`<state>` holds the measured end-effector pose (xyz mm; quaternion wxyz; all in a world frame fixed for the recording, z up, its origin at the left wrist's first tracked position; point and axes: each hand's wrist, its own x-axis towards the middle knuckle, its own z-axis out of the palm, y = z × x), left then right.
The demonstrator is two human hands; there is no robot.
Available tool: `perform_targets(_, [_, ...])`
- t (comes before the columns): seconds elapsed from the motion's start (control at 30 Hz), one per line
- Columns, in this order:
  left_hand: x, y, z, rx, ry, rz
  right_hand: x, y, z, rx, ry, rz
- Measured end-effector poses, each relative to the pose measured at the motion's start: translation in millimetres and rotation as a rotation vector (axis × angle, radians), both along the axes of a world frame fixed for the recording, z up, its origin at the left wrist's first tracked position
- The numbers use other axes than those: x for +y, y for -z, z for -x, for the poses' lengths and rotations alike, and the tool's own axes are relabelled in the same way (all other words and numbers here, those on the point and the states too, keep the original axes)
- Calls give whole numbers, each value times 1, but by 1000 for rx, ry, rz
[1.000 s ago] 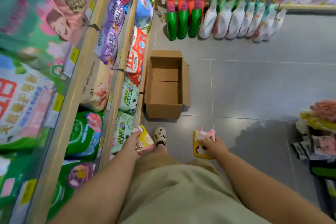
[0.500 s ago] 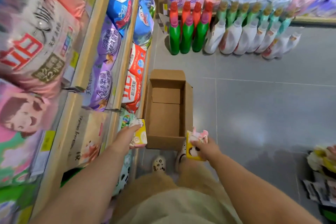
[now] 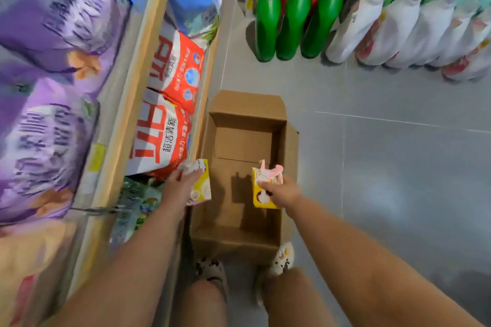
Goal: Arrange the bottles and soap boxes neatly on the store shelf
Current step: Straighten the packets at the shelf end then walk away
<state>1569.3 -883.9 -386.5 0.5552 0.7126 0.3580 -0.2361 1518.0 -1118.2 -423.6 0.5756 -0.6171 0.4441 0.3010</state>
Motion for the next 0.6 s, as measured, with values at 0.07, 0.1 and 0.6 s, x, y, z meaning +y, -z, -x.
perform_targets(0.07, [7, 56, -17, -40, -45, 26, 14, 67, -10, 17, 60, -41])
perform_targets(0.1, [12, 84, -24, -59, -72, 39, 22, 100, -14, 31, 86, -53])
perform_targets(0.6, [35, 254, -76, -352, -43, 205, 137, 364, -99, -80, -174, -46])
